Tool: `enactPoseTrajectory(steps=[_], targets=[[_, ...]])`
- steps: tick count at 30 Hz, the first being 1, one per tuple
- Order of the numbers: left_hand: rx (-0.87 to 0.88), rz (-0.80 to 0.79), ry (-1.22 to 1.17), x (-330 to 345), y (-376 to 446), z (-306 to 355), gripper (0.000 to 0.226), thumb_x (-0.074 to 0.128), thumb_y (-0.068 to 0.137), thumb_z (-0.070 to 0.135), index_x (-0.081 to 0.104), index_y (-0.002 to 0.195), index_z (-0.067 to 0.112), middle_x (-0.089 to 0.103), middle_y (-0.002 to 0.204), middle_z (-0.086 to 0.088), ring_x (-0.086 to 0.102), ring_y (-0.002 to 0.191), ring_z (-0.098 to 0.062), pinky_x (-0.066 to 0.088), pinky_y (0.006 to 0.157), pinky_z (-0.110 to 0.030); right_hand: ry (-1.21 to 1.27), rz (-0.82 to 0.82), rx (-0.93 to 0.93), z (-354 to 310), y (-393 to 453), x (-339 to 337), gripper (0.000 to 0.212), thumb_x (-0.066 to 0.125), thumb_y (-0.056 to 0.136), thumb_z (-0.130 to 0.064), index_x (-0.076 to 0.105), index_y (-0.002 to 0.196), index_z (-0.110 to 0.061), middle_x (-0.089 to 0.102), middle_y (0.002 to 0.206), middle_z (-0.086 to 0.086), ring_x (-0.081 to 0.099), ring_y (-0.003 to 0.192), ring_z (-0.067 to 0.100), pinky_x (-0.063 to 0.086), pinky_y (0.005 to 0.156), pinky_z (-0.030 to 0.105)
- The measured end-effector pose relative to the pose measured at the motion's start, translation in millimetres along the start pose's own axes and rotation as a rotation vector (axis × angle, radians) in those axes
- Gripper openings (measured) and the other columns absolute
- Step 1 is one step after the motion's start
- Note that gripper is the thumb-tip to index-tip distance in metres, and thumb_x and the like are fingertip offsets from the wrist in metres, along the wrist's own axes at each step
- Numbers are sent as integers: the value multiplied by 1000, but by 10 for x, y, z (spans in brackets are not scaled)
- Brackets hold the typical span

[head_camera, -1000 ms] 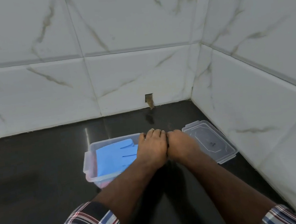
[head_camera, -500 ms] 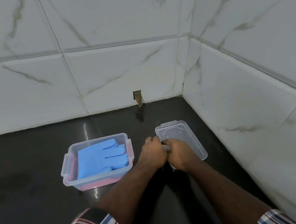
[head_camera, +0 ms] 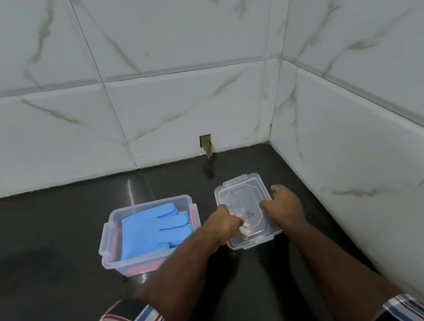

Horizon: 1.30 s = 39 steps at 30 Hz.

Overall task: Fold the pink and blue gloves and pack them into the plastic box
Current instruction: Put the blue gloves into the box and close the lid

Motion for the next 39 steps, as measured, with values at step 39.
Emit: enactPoseTrajectory(steps=[39], targets=[[62, 560, -448, -2650, -699, -1389, 13, 63, 90, 20, 66, 91, 7, 70, 86, -9, 65, 67, -22, 53, 51, -31, 283, -105, -108, -1244, -791, 953, 9, 68, 89, -24, 75, 90, -18, 72, 83, -3, 70, 78, 13, 63, 71, 35]])
Point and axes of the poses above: each hand's wrist, its own y-axis towards the middle knuckle, its own x-axis out of the palm, z = x × y, the point moved 9 cm from there along y, towards the middle knuckle
